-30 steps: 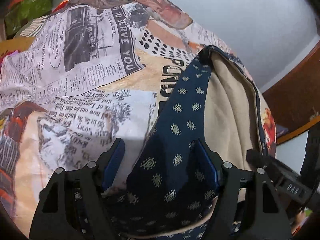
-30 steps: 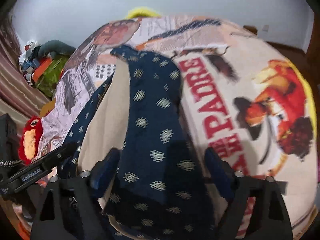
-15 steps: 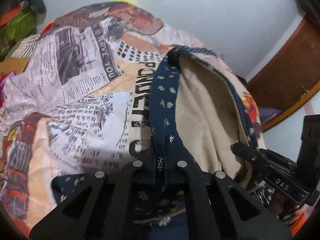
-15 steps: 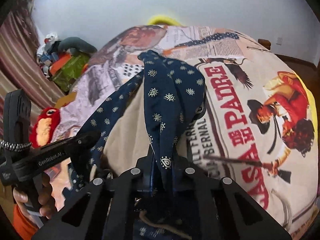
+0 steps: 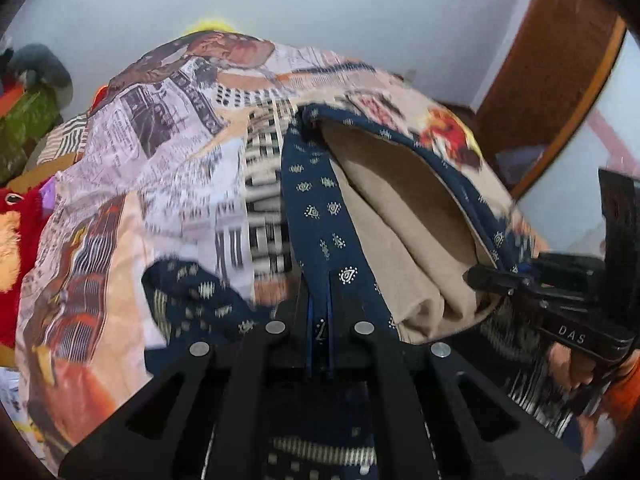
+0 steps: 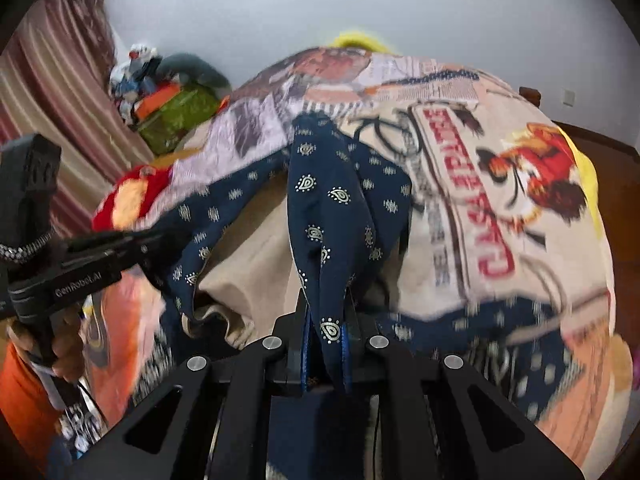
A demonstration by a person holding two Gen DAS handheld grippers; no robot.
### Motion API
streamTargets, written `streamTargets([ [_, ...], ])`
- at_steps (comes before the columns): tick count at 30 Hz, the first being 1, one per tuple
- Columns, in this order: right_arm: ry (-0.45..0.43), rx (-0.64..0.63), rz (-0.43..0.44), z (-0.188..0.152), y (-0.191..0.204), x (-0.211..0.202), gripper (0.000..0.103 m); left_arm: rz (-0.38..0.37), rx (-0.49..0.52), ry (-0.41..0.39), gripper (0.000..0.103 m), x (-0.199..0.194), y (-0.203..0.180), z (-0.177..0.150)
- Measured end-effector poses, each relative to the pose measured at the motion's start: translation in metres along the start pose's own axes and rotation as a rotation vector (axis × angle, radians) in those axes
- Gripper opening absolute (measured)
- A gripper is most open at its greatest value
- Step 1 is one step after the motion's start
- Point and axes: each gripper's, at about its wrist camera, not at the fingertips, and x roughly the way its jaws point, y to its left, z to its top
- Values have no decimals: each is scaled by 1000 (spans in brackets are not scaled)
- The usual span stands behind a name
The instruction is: Fold large clothes
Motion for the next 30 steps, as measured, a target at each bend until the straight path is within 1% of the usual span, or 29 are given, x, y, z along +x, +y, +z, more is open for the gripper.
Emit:
streamTargets([
  [4, 37, -21, -42, -31, 6, -1, 10, 45, 31, 51, 4, 3, -9, -25],
  [6, 55, -12, -60, -41, 6, -2, 10, 74, 50, 64, 4, 3, -13, -36],
  [9, 82, 14, -56, -48, 2, -6, 10, 93, 65, 59, 4, -1, -15, -48],
  [15, 149, 24, -57, -52, -1, -14, 10, 99, 66, 41, 5, -19, -11, -54],
  [19, 168, 34, -37, -49, -1, -22, 11, 103, 72, 9, 16, -32, -9, -51],
  [21, 170, 39, -31, -45, -1, -26, 14, 105, 80, -13, 23, -38, -9, -47],
  [23, 159, 34, -29, -40, 0, -30, 20, 108, 81, -31, 40, -41, -7, -43],
  [24, 148, 26, -29, -37, 1, -33, 21, 108, 76, -47, 44, -42, -5, -39],
  [25, 139, 21, -30, -35, 2, -35, 26, 106, 70, -58, 49, -43, -4, -36],
  [26, 115, 12, -37, -31, 2, -39, 37, 105, 62, -66, 51, -43, -2, -32],
  [27, 86, 4, -44, -27, 3, -43, 45, 103, 46, -71, 51, -40, 2, -27],
  [28, 58, -4, -49, -24, 3, -46, 63, 102, 34, -71, 51, -38, 5, -23],
  [29, 32, -12, -51, -21, 4, -49, 73, 99, 20, -68, 51, -34, 8, -19],
  [30, 6, -24, -56, -16, 4, -50, 74, 95, 1, -62, 51, -29, 11, -13],
])
